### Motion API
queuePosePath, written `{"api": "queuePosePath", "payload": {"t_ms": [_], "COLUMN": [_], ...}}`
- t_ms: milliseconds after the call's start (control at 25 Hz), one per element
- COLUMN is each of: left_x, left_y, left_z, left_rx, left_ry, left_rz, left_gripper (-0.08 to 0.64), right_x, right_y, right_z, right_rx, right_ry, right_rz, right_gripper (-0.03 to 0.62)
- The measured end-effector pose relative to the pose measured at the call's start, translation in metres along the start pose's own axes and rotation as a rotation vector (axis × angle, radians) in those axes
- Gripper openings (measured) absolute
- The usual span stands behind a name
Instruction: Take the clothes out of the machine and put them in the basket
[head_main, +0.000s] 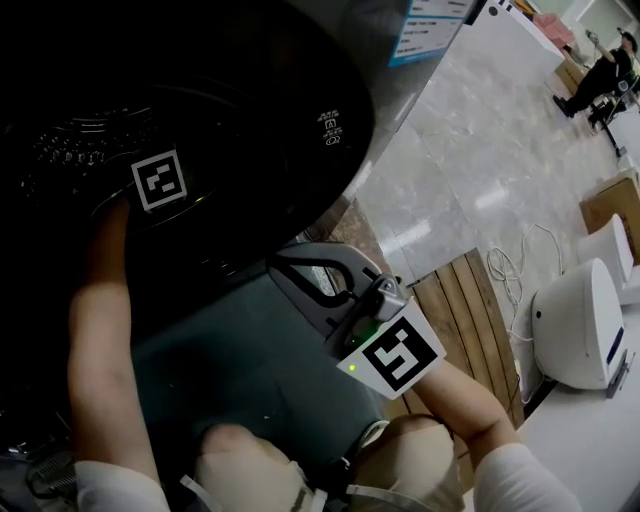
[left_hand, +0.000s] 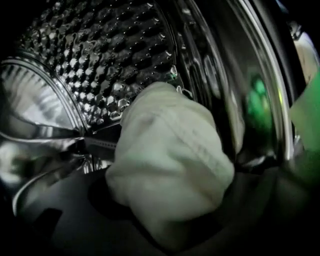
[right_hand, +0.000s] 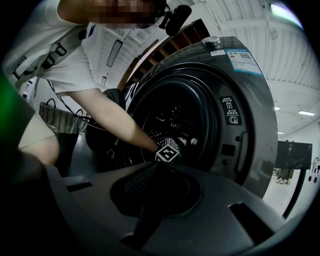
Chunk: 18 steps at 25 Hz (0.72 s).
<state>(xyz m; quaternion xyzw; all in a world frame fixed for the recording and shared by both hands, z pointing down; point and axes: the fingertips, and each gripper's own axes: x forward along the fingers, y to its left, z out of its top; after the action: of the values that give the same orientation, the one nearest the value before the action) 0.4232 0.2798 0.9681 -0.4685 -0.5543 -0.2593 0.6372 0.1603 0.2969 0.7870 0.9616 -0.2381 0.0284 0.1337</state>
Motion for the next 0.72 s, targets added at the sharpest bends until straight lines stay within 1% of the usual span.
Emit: {"api": "queuePosePath", "payload": {"t_ms": [80, 160, 240, 320, 400, 520, 600, 720], "left_x": [0.006, 0.006, -0.005, -0.019, -0.034, -0.065, -0.077, -0.087], "left_y": [-0.008, -0.01, -0.005, 0.002, 0.008, 0.026, 0.029, 0.021], "left_z": [-0.003, -0.009, -0.014, -0.014, -0.007, 0.009, 0.02, 0.029], "left_rx": [-0.039, -0.053, -0.019, 0.021, 0.033, -0.002, -0.003, 0.018], "left_ry": [0.027, 0.065, 0.093, 0.096, 0.07, -0.009, -0.048, -0.064], "left_rz": [-0.004, 0.034, 0.103, 0.173, 0.247, 0.361, 0.395, 0.433], "left_gripper": [0.318, 0.274, 0.245, 0.232, 0.229, 0.227, 0.224, 0.221], "right_x": [0.003, 0.005, 0.007, 0.007, 0.007, 0.011, 0.016, 0.027], "right_y": [-0.003, 0.0, 0.008, 0.014, 0.016, 0.015, 0.013, 0.011], "right_z": [0.001, 0.006, 0.012, 0.015, 0.017, 0.026, 0.027, 0.03], "right_rx": [0.004, 0.017, 0.008, -0.001, 0.01, 0.009, 0.004, 0.027], "right_ry": [-0.015, -0.033, -0.048, -0.055, -0.068, -0.1, -0.114, -0.121], "right_rz": [-0.012, -0.014, -0.001, 0.012, 0.01, 0.007, 0.008, 0.019], "right_gripper": [0.015, 0.015, 0.015, 0.015, 0.015, 0.015, 0.015, 0.015]}}
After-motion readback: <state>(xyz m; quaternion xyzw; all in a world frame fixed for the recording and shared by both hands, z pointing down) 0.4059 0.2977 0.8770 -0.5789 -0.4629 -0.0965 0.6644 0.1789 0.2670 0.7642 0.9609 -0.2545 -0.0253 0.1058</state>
